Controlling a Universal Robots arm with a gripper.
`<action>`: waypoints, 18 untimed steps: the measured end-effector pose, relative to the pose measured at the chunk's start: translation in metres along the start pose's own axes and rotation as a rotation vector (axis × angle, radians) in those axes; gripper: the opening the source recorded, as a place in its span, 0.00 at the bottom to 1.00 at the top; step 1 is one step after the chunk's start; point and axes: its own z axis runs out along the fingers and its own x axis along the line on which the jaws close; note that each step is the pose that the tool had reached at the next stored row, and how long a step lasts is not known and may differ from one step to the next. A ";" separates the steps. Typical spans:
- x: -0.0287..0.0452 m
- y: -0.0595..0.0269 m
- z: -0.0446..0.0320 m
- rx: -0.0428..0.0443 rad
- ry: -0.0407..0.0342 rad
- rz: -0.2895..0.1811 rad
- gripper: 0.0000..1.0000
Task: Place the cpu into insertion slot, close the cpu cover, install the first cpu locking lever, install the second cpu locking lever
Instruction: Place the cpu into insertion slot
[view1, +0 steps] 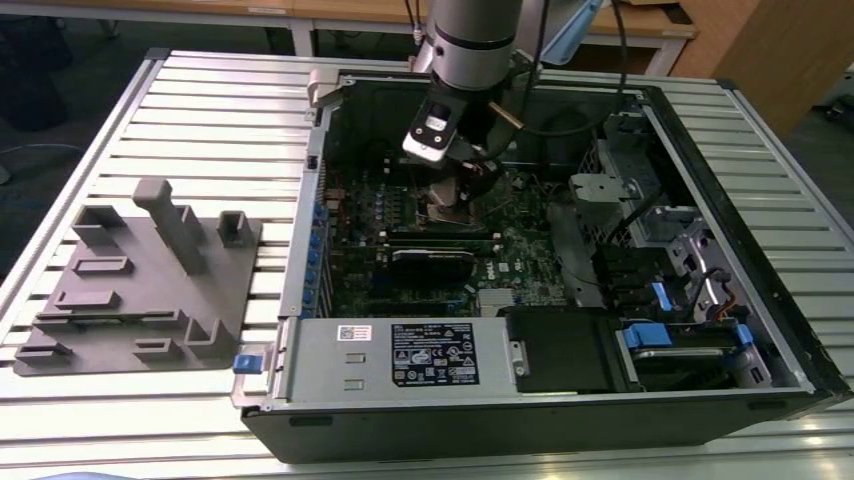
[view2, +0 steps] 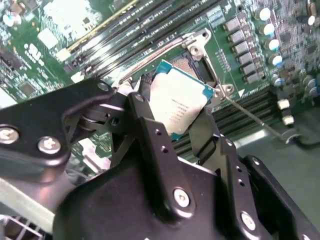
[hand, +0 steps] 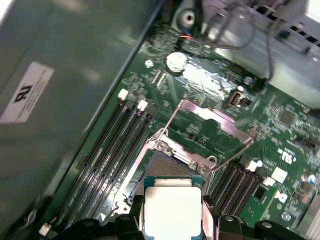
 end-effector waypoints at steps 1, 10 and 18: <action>0.0000 0.0000 0.0001 0.0002 -0.0004 0.018 0.54; 0.0000 0.0000 0.0010 0.0025 -0.0040 0.181 0.54; 0.0000 0.0000 0.0026 0.0045 -0.0072 0.327 0.54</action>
